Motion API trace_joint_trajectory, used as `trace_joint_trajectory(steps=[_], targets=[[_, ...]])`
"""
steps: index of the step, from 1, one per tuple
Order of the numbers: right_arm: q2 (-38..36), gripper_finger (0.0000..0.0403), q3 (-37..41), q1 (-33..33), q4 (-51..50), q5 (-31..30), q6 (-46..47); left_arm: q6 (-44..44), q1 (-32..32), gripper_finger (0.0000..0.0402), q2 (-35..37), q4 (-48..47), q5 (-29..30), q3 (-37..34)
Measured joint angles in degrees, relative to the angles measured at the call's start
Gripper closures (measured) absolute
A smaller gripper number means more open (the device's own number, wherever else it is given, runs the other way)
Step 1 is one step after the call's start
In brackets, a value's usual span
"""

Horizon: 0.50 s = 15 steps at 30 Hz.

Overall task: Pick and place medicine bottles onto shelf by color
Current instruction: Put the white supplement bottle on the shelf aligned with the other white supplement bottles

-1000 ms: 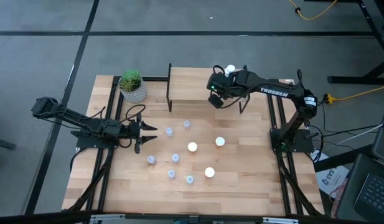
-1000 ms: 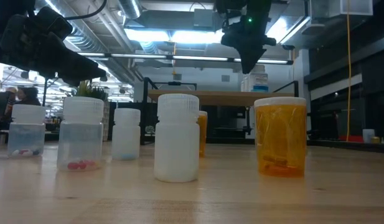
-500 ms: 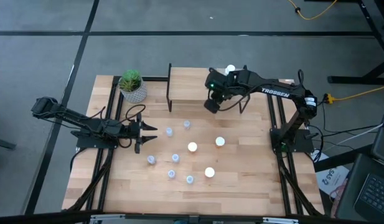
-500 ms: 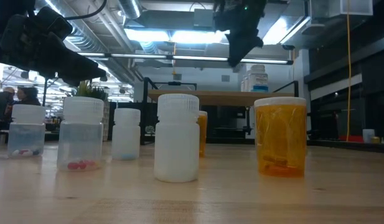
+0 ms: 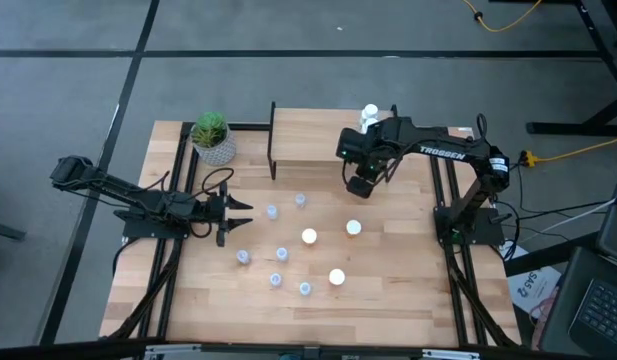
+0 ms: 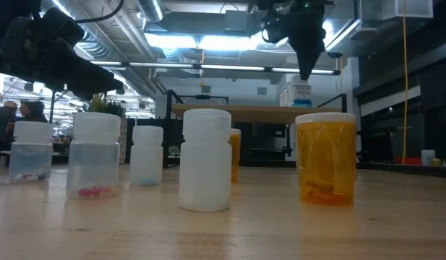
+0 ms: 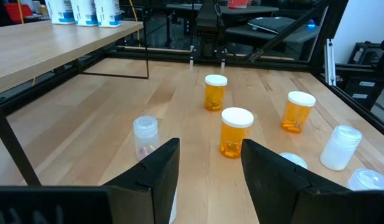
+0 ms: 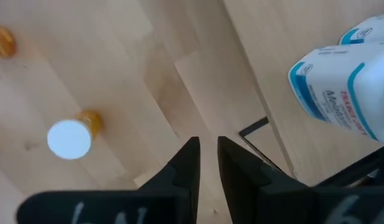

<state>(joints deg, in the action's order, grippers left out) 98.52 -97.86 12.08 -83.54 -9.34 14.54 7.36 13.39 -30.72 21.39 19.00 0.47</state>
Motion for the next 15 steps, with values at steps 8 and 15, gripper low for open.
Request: trace_joint_trajectory(steps=[8, 15], targets=[[0.0, 0.0344, 0.0, -0.3, -2.1, 0.0, -4.9, 0.0, 0.0, 0.0237, 0.0, 0.0, 0.0, 0.0], [0.0, 0.0344, 0.0, -0.3, 0.6, -5.2, -6.1, 0.0, 0.0, 0.0237, 0.0, 0.0, 0.0, 0.0]])
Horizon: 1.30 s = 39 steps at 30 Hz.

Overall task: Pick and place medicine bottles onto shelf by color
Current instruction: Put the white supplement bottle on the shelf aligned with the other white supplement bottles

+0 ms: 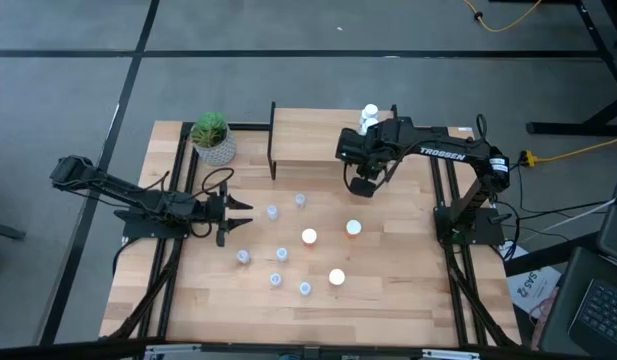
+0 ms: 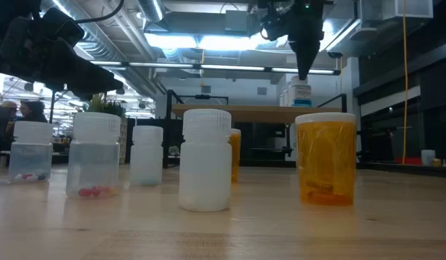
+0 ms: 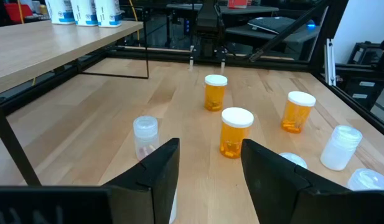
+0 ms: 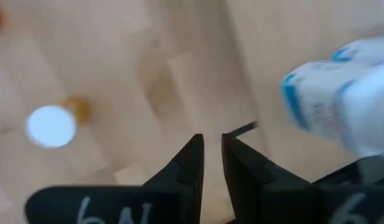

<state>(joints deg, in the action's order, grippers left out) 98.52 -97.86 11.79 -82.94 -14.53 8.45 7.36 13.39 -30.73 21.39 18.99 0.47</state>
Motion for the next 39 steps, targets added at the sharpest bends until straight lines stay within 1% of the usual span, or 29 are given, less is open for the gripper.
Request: trace_joint_trajectory(steps=[3, 5, 10, 12, 18, 24, 29, 39], targets=[[0.0, 0.0344, 0.0, 0.1, 0.1, -5.1, 0.2, 0.0, 0.0, 0.0237, 0.0, 0.0, 0.0, 0.0], [0.0, 0.0344, 0.0, 0.5, 0.2, -6.7, 0.2, 0.0, 0.0, 0.0237, 0.0, 0.0, 0.0, 0.0], [0.0, 0.0347, 0.0, 2.1, 1.1, -6.1, 0.5, 0.0, 0.0, 0.0237, 0.0, 0.0, 0.0, 0.0], [0.0, 0.0352, 0.0, 2.8, 2.0, -5.1, 0.5, 0.0, 0.0, 0.0237, 0.0, 0.0, 0.0, 0.0], [0.0, 0.0373, 0.0, 4.2, 4.2, -4.9, 0.5, 0.0, 0.0, 0.0237, 0.0, 0.0, 0.0, 0.0], [0.0, 0.0388, 0.0, 4.9, 4.2, -5.0, 0.7, 0.0, 0.0, 0.0237, 0.0, 0.0, 0.0, 0.0], [0.0, 0.0391, 0.0, 4.9, 4.3, -6.7, 1.8, 0.0, 0.0, 0.0237, 0.0, 0.0, 0.0, 0.0], [0.0, 0.0391, 0.0, 4.9, 5.6, -6.9, 3.1, 0.0, 0.0, 0.0237, 0.0, 0.0, 0.0, 0.0]])
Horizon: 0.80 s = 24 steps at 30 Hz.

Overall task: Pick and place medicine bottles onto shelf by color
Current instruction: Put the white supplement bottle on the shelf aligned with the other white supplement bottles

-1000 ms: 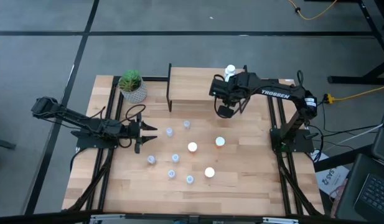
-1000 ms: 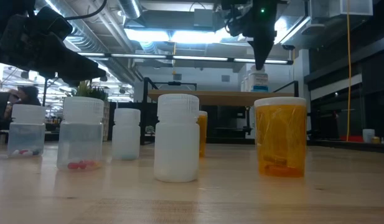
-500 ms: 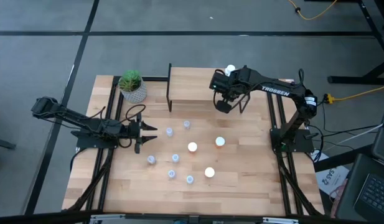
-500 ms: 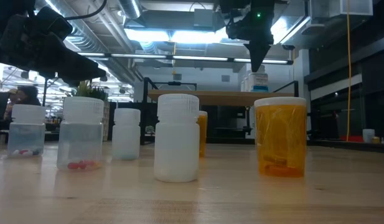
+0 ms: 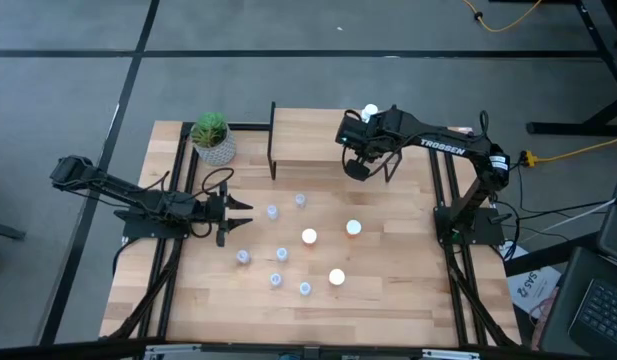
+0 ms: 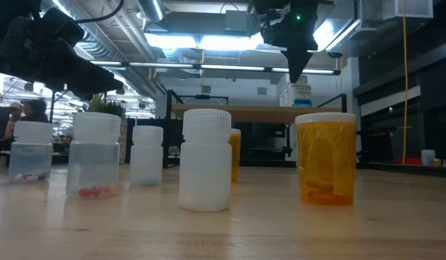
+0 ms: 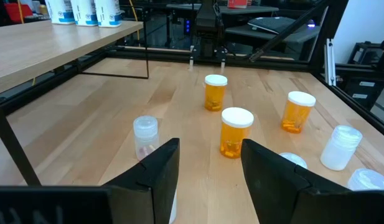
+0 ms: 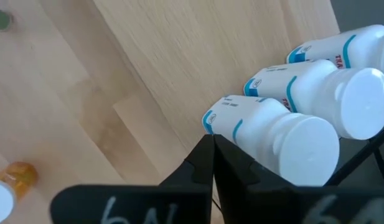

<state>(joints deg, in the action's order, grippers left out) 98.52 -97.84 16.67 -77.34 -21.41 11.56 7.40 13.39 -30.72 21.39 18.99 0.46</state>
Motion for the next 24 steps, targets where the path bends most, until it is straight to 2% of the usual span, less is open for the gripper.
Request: trace_joint_trajectory(steps=[24], targets=[[0.0, 0.0391, 0.0, 0.0, 0.1, -4.3, 0.4, 0.2, 0.0, 0.0237, 0.0, 0.0, 0.0, 0.0]])
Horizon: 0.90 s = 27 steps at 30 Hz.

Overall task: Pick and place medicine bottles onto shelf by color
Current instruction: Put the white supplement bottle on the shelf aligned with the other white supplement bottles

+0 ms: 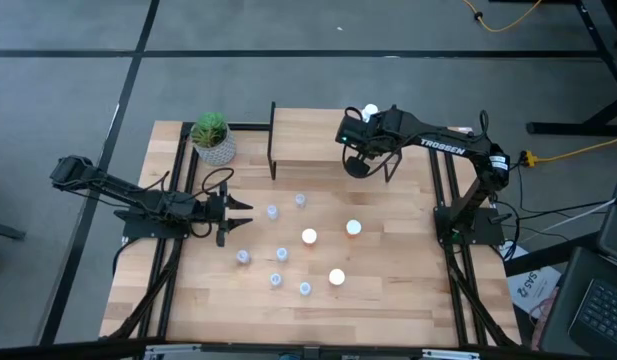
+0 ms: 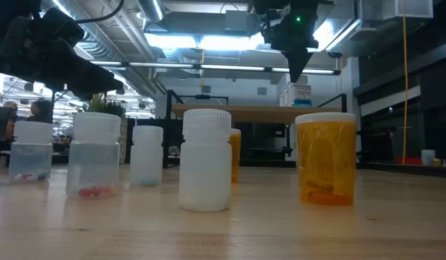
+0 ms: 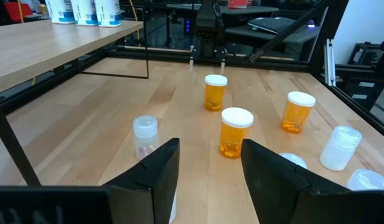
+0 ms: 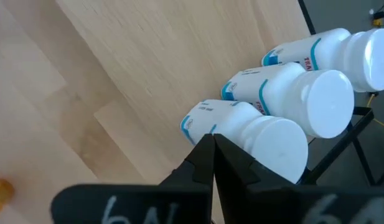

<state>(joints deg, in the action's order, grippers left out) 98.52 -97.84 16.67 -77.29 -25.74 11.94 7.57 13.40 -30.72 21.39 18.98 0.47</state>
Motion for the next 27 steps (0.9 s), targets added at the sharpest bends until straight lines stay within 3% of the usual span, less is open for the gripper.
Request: trace_joint_trajectory(steps=[21, 27], targets=[[0.0, 0.0391, 0.0, 0.1, -0.3, -4.1, 2.8, 0.0, 0.0, 0.0237, 0.0, 0.0, 0.0, 0.0], [0.0, 0.0391, 0.0, -1.6, 2.5, 3.2, 2.0, 0.0, 0.0, 0.0237, 0.0, 0.0, 0.0, 0.0]])
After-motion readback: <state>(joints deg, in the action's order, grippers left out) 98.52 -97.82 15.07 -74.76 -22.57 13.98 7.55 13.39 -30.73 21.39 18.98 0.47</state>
